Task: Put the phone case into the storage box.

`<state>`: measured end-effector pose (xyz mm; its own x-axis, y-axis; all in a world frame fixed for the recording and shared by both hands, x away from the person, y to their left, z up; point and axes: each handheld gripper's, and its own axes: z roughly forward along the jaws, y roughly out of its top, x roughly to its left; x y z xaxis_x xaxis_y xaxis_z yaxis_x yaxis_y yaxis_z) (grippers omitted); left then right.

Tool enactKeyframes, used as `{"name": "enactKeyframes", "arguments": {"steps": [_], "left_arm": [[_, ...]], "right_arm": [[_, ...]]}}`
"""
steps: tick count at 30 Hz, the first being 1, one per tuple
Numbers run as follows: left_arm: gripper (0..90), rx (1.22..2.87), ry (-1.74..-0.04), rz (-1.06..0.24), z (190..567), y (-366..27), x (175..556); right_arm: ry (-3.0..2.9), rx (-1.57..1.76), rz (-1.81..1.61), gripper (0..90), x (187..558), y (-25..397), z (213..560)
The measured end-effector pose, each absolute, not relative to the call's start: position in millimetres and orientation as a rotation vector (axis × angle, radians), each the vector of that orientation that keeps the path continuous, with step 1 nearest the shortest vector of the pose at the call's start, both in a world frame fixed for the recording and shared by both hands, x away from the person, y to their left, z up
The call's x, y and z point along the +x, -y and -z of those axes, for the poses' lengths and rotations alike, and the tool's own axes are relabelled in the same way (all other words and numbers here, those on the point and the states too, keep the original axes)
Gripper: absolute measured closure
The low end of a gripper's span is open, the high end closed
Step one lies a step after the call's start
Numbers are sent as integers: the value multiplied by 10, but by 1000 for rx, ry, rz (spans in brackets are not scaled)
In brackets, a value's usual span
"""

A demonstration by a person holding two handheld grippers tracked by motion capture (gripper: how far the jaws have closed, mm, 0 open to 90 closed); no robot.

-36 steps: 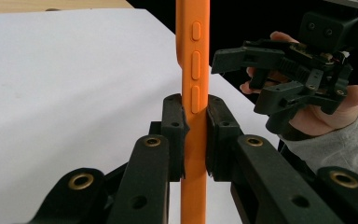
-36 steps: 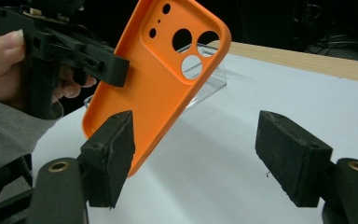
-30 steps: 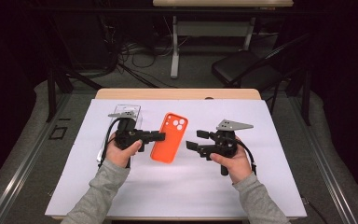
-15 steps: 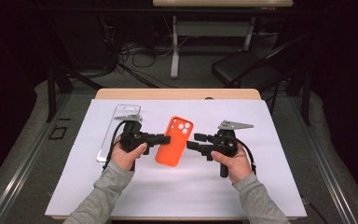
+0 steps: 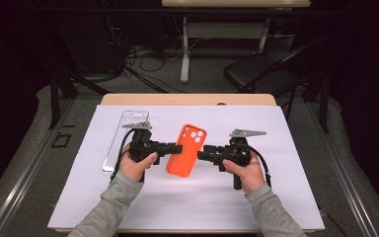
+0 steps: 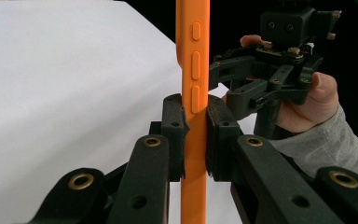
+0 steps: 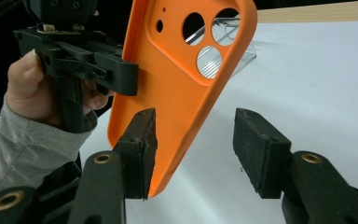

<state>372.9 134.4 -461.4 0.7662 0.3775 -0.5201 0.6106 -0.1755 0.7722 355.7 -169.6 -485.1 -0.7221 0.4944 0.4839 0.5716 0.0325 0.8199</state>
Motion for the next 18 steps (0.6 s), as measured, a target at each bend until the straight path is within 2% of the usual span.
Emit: {"name": "enactKeyframes", "arguments": {"steps": [18], "left_arm": [[803, 1794, -750, 249, 4644, -1300, 3707]], "right_arm": [[2187, -1154, 1777, 576, 3545, 1701, 4843]]}}
